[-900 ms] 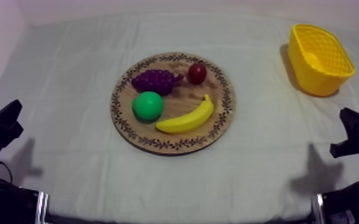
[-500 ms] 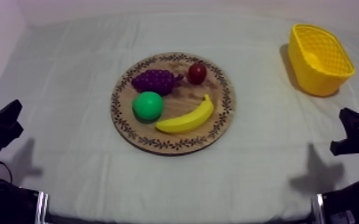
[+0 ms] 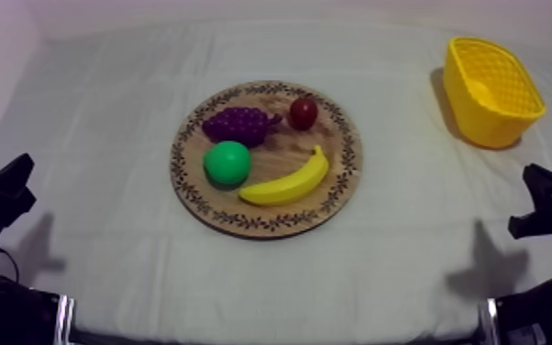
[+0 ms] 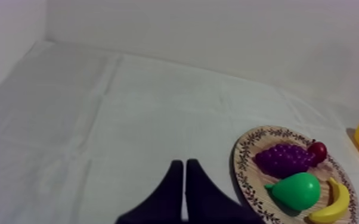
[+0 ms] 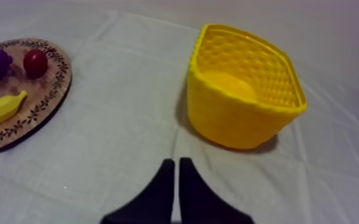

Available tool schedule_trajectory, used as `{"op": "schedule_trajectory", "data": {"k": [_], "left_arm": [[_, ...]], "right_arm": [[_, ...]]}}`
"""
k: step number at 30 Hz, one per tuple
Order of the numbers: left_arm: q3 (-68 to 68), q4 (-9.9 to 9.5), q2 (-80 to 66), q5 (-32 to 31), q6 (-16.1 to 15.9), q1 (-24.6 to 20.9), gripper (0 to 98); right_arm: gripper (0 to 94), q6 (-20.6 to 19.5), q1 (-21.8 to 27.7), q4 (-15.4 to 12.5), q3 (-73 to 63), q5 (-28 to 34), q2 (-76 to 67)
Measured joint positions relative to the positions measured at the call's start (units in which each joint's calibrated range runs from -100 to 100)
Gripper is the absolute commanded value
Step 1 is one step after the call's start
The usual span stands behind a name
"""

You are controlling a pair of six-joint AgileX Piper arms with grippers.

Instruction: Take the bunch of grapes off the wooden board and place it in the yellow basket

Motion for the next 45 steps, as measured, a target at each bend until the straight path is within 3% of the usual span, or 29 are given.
{"op": "schedule_trajectory", "data": {"k": [5, 12, 27, 45], "left_arm": [[0.0, 0.0, 0.0, 0.0, 0.0, 0.0, 0.1], [0.0, 0.0, 0.0, 0.0, 0.0, 0.0, 0.1], [0.0, 0.0, 0.0, 0.0, 0.0, 0.0, 0.1], [0.0, 0.0, 0.0, 0.0, 0.0, 0.0, 0.1]], "right_arm": [[0.5, -1.11, -0.09, 2.22, -1.45, -2.12, 3.54], [0.5, 0.51, -0.52, 2.91, -8.44, -1.38, 10.73], [0.5, 4.07, -3.41, 2.23, -34.81, 6.26, 32.68], [0.5, 8.2, -11.91, 2.02, -69.2, 16.02, 61.9]]}}
